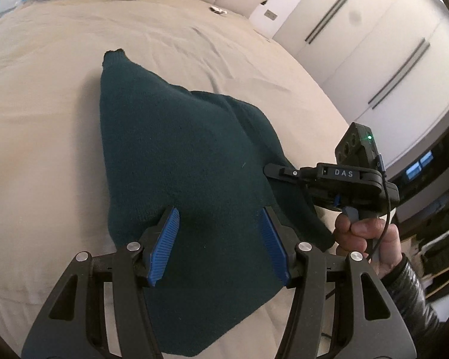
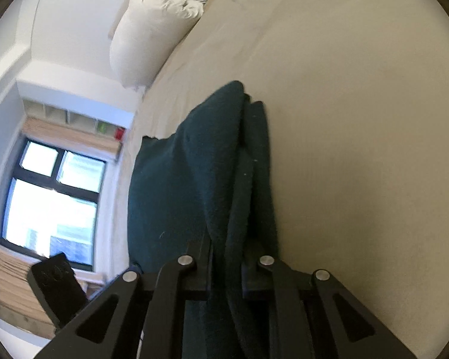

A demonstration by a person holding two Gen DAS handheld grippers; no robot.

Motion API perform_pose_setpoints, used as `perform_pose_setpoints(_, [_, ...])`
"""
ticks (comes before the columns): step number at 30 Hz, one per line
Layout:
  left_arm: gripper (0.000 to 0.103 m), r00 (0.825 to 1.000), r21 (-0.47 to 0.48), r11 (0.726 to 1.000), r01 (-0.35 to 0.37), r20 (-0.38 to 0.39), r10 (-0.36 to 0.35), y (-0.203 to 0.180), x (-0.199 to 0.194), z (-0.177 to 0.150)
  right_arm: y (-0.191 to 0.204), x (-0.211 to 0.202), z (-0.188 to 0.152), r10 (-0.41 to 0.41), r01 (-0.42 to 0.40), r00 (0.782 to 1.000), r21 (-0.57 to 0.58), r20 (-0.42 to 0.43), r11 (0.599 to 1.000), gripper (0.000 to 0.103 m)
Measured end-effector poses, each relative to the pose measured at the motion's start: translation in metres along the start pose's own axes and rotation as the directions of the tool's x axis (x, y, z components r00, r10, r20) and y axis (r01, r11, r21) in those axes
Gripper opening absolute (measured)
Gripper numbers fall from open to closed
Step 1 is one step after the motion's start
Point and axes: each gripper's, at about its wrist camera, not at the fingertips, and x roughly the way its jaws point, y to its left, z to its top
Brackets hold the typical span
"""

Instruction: Fold small clothes

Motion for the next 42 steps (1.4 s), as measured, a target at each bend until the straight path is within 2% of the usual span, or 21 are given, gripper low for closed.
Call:
perform_pose_setpoints(4, [0.055,1.000,0.014,1.000,-0.008,-0.011,0.008,0.003,0.005,-0.001,0.001,-0.005,-0.006,-0.014,0.014,1.000,-0.010,0.000,1.000,0.015])
perform_pose_setpoints(7, [0.055,1.000,0.003,1.000,-0.004,0.000,0.004,0.008,0.002,0.002,0.007,-0.017,-0.017,-0.068,0.068,0.998,-0.047,0.007,0.997,0.021])
perform_pose_setpoints(8, [0.055,1.000,0.006,1.000,-0.009,0.008,0.009,0.007,0.000,0.003,0.012,-0.022,-0.024,-0.087,0.087,0.996,-0.069,0.007,0.994,0.027])
perform_pose_setpoints(10, [0.055,0.999,0.017,1.000,-0.019,0.028,0.018,0.005,-0.001,0.004,0.016,-0.029,-0.033,-0.106,0.106,0.994,-0.085,0.004,0.991,0.030])
perform_pose_setpoints(13, [0.055,0.999,0.034,0.999,-0.038,0.027,0.037,0.005,0.000,0.005,0.014,-0.032,-0.046,-0.151,0.149,0.988,-0.124,-0.007,0.981,0.029])
perform_pose_setpoints(16, [0.055,0.998,0.062,0.997,-0.054,-0.022,0.055,0.005,0.013,0.000,0.007,-0.032,-0.052,-0.147,0.146,0.989,-0.086,-0.003,0.986,0.015])
perform_pose_setpoints(19, [0.055,0.997,0.092,0.994,-0.065,-0.045,0.070,0.003,0.022,-0.004,-0.008,-0.036,-0.055,-0.117,0.117,0.993,-0.055,0.003,0.992,0.014])
perform_pose_setpoints(23, [0.055,0.999,0.054,0.997,-0.047,-0.019,0.048,0.005,0.010,0.004,-0.006,-0.046,-0.057,-0.118,0.118,0.993,-0.061,0.004,0.991,0.017])
perform_pose_setpoints(26, [0.055,0.996,0.081,0.993,-0.085,0.047,0.082,0.001,-0.004,0.016,0.005,-0.068,-0.056,-0.204,0.209,0.977,-0.093,0.063,0.973,0.028])
perform_pose_setpoints(27, [0.055,0.994,0.096,0.990,-0.100,0.056,0.095,0.000,-0.005,0.022,0.009,-0.073,-0.054,-0.231,0.240,0.969,-0.098,0.086,0.966,0.028])
perform_pose_setpoints(28, [0.055,0.992,0.110,0.987,-0.115,0.056,0.109,-0.002,-0.007,0.027,0.014,-0.077,-0.047,-0.240,0.251,0.965,-0.101,0.108,0.963,0.028])
perform_pose_setpoints(29, [0.055,0.990,0.119,0.984,-0.134,0.054,0.129,-0.001,-0.003,0.034,0.022,-0.079,-0.041,-0.214,0.229,0.968,-0.108,0.133,0.967,0.028])
perform_pose_setpoints(32, [0.055,0.981,0.156,0.968,-0.195,0.041,0.190,0.001,0.017,0.052,0.043,-0.061,-0.025,-0.111,0.127,0.988,-0.151,0.108,0.980,0.028])
perform_pose_setpoints(34, [0.055,0.975,0.166,0.961,-0.220,0.021,0.220,0.003,0.032,0.060,0.056,-0.038,-0.014,-0.079,0.094,0.993,-0.198,0.086,0.976,0.028])
perform_pose_setpoints(38, [0.055,0.960,0.173,0.946,-0.275,0.007,0.278,0.010,0.048,0.067,0.056,0.005,0.004,-0.067,0.074,0.997,-0.180,0.044,0.981,0.028])
perform_pose_setpoints(39, [0.055,0.956,0.186,0.939,-0.288,-0.002,0.293,0.009,0.055,0.066,0.052,0.017,0.009,-0.094,0.098,0.995,-0.167,0.035,0.981,0.028])
perform_pose_setpoints(41, [0.055,0.946,0.223,0.922,-0.316,-0.001,0.325,0.005,0.063,0.065,0.044,0.029,0.013,-0.150,0.154,0.988,-0.163,0.036,0.975,0.013])
perform_pose_setpoints(42, [0.055,0.943,0.231,0.917,-0.324,-0.001,0.334,0.004,0.065,0.065,0.040,0.029,0.014,-0.146,0.151,0.988,-0.163,0.043,0.975,0.010])
